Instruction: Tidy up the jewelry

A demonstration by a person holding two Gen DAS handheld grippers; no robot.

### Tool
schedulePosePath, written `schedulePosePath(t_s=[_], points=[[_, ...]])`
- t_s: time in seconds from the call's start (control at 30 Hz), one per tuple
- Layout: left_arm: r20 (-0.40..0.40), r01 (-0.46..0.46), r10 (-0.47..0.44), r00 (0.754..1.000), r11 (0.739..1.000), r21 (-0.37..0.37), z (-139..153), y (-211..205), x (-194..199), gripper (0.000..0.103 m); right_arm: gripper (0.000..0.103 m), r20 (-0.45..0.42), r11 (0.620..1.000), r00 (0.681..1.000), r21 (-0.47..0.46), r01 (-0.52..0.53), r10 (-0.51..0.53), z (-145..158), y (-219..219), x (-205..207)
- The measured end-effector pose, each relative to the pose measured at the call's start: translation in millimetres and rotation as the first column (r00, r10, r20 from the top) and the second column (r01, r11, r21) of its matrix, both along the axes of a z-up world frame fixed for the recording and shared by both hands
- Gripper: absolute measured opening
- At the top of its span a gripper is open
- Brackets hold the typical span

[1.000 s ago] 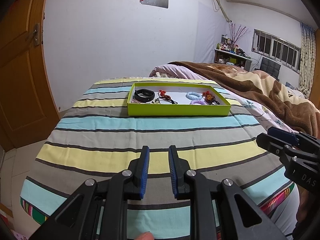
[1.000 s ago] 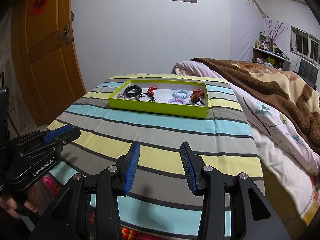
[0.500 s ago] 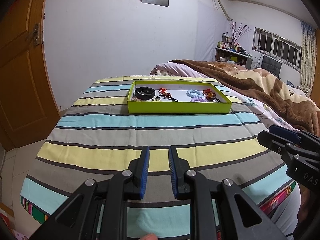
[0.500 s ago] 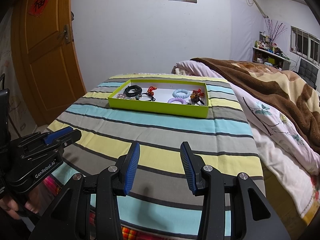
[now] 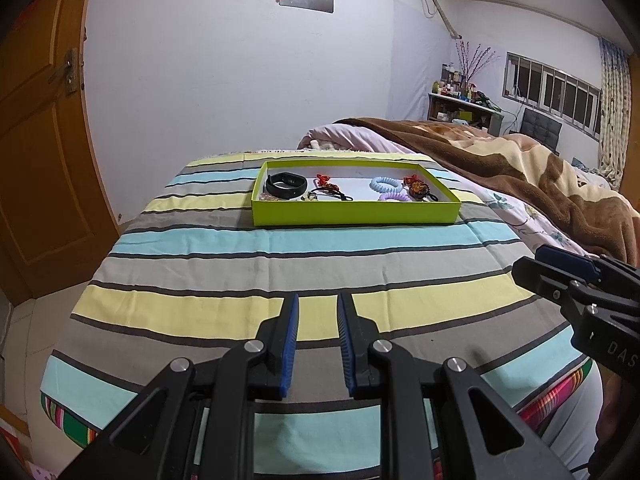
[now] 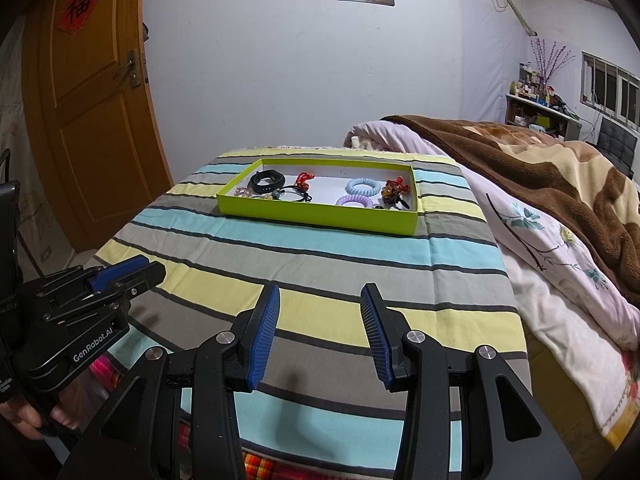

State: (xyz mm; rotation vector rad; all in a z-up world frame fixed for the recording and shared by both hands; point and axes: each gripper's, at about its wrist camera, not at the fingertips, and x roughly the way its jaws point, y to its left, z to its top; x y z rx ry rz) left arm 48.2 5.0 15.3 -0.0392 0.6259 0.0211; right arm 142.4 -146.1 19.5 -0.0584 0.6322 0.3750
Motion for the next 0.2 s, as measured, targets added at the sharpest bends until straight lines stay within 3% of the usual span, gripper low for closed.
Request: schedulePosePath(t_s=[0.2], points=[[0.000, 0.009, -0.009, 1.000, 1.000, -0.010, -0.2, 0.4, -0.5, 0.020, 0.043, 0.002, 1.000, 1.000, 0.001, 0.002, -0.002, 0.4, 0.1, 0.4]])
